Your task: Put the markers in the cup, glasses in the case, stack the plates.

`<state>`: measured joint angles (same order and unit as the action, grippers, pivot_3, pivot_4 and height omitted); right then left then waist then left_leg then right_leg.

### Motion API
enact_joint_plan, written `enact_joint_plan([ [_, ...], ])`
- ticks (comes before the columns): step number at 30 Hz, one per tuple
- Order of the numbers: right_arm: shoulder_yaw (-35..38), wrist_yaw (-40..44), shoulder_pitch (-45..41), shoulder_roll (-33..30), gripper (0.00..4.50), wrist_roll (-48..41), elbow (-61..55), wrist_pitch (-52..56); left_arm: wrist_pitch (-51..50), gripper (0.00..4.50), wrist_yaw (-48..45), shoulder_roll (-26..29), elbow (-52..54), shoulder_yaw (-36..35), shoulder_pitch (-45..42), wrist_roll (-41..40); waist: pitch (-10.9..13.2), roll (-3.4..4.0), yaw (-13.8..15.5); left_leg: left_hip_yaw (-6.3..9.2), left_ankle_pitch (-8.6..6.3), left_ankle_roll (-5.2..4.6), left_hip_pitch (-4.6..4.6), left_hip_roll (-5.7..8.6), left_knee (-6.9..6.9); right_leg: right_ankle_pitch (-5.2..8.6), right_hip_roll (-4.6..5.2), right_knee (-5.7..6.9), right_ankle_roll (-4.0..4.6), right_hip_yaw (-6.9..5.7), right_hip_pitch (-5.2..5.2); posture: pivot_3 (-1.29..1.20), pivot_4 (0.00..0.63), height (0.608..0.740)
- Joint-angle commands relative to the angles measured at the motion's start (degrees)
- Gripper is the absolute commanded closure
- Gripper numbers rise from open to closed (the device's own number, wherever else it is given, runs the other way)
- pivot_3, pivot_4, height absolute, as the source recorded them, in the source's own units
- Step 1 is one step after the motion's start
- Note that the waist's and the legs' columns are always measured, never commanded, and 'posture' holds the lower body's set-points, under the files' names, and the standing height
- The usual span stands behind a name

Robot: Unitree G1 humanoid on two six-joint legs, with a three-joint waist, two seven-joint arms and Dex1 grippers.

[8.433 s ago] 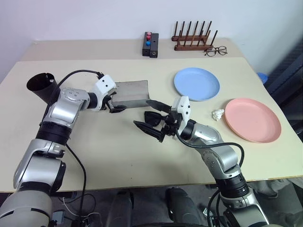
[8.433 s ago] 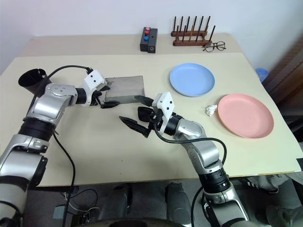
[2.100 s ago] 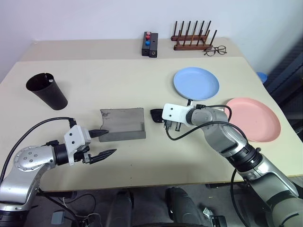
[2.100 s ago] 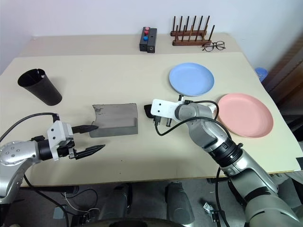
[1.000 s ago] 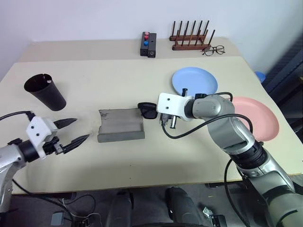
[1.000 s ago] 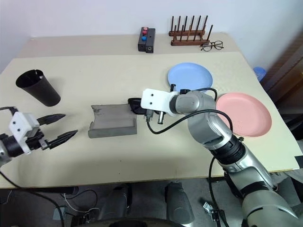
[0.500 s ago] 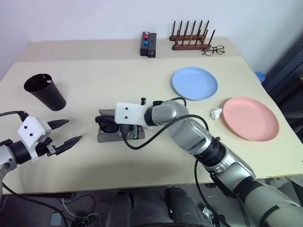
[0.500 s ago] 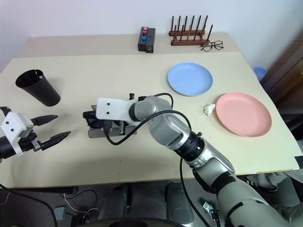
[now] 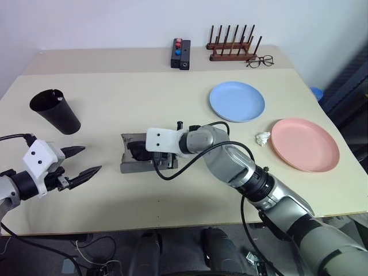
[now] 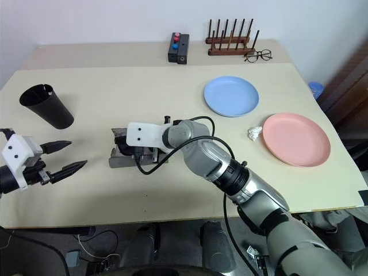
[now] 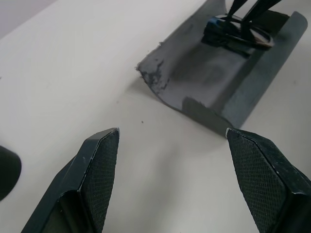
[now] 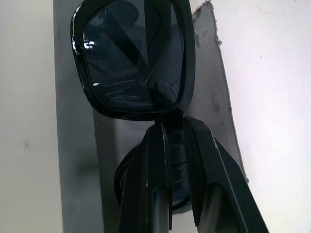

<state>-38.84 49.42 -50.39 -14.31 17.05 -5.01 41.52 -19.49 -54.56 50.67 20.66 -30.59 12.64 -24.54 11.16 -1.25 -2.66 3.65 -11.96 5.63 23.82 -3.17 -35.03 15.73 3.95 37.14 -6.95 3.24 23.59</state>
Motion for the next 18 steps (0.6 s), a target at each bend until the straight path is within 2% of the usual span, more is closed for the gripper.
enact_joint_plan([
  [1,-0.1,0.3,0.8,-0.8,4.47,0.6,-3.8,1.2,0.1,0.88,-0.2,-0.5,1.8,-0.8,-0.4,-1.8,0.0,0.0,0.0,0.0,0.0,0.0,0.0,0.0,0.0,0.0,0.0,-0.01,0.0,0.0,0.0,0.0,0.15,0.74],
  [9,-0.8,0.0,1.9,-0.8,4.47,1.1,-4.5,2.7,0.2,0.88,-1.8,-1.2,1.2,0.6,-0.9,-3.9,0.0,-0.01,0.1,0.0,0.0,0.0,0.0,0.0,-0.03,0.0,0.0,-0.01,0.01,0.0,-0.02,0.0,0.15,0.74],
  [10,-0.7,0.0,1.9,-0.8,3.56,1.1,-4.4,2.6,0.5,0.88,-2.0,-1.3,0.9,0.8,-0.9,-3.7,0.0,-0.01,0.1,0.0,0.0,0.0,0.0,0.0,-0.03,0.01,0.0,-0.02,0.01,0.0,-0.02,0.0,0.15,0.74],
  [12,-0.5,-0.2,1.8,-0.7,2.72,1.1,-4.3,2.6,0.8,0.88,-2.3,-1.4,0.4,1.0,-1.0,-3.5,0.0,0.0,0.0,0.0,0.0,0.0,0.0,0.0,-0.02,0.01,0.0,-0.02,0.01,0.0,-0.02,0.0,0.15,0.74],
  [16,2.1,-0.8,1.4,0.3,0.59,-0.5,-5.1,3.3,1.7,0.88,-2.6,-1.8,0.0,1.0,-0.4,-3.2,0.0,0.0,0.0,0.0,0.0,0.0,0.0,-0.01,-0.01,0.01,0.0,-0.02,0.01,0.0,0.0,0.0,0.15,0.74],
  [17,2.8,-0.8,1.3,0.6,0.18,-1.0,-5.3,3.6,1.9,0.88,-2.7,-1.9,-0.1,1.0,-0.3,-3.2,0.0,0.0,0.0,0.0,0.0,0.0,0.0,-0.01,0.0,0.01,0.0,-0.02,0.01,0.0,0.0,0.0,0.15,0.74],
  [18,3.7,-0.8,1.5,0.8,0.18,-1.7,-5.7,3.4,2.2,0.88,-2.8,-2.0,-0.3,1.0,-0.1,-3.0,0.0,0.0,0.0,0.0,0.0,0.0,0.0,-0.01,0.0,0.01,0.0,-0.02,0.01,0.0,0.0,0.0,0.15,0.74],
])
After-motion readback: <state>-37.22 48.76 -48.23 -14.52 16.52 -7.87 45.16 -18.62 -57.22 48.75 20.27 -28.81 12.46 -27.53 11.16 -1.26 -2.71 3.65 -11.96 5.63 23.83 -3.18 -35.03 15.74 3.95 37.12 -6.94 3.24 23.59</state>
